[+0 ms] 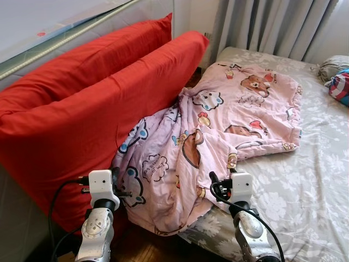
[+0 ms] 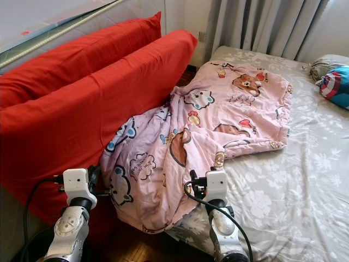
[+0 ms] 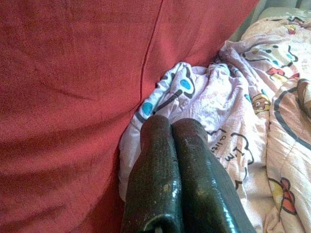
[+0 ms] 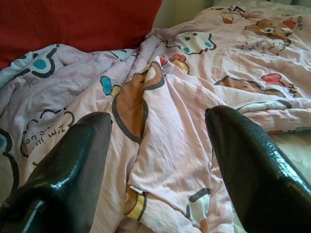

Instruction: Clean up the room

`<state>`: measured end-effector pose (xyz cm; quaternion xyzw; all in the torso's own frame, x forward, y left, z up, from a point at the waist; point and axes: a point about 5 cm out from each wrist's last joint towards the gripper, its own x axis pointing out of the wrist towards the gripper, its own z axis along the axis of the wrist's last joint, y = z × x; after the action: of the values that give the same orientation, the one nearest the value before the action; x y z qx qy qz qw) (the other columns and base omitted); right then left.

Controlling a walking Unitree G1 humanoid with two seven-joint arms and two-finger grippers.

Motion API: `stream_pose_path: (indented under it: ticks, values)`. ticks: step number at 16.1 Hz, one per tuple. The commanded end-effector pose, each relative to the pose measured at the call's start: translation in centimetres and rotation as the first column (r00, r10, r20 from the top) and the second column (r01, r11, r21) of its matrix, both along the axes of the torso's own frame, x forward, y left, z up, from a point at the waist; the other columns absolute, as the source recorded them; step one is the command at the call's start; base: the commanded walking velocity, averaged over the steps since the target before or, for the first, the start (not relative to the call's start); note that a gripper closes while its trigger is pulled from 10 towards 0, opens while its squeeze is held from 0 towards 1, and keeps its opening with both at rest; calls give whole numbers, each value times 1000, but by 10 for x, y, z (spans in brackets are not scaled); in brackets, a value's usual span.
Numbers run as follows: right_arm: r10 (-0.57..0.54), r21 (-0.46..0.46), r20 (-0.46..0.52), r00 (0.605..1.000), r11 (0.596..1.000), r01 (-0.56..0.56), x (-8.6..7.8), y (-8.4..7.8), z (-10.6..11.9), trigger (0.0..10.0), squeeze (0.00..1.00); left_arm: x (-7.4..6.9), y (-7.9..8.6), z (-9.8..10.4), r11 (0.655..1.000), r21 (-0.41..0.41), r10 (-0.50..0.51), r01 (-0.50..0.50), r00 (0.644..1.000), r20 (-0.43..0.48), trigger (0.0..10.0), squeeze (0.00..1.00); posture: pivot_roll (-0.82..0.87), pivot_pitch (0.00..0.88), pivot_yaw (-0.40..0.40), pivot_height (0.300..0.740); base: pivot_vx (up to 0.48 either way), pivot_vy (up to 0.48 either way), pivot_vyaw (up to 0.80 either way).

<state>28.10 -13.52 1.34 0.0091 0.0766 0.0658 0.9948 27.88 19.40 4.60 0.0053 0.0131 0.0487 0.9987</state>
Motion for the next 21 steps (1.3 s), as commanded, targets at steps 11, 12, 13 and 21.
stream_pose_path:
  ticks: [11,12,13,21]
  values:
    - [16,0,9,1000,1000,-16,2,4,3,10000,0,0,1,1,1000,-1,1,-1,1000,-6,10000,0,-52,114,9,740,0,0,0]
    - [16,1,10,1000,1000,-16,2,4,3,10000,0,0,2,1,1000,-1,1,-1,1000,-5,10000,0,-51,114,9,740,0,0,0]
    - [17,1,11,1000,1000,-17,2,4,3,10000,0,0,2,1,1000,-1,1,-1,1000,-5,10000,0,-52,114,9,740,0,0,0]
    - [17,1,12,1000,1000,-17,2,4,3,10000,0,0,2,1,1000,-2,1,-1,1000,-5,10000,0,-52,116,9,740,0,0,0]
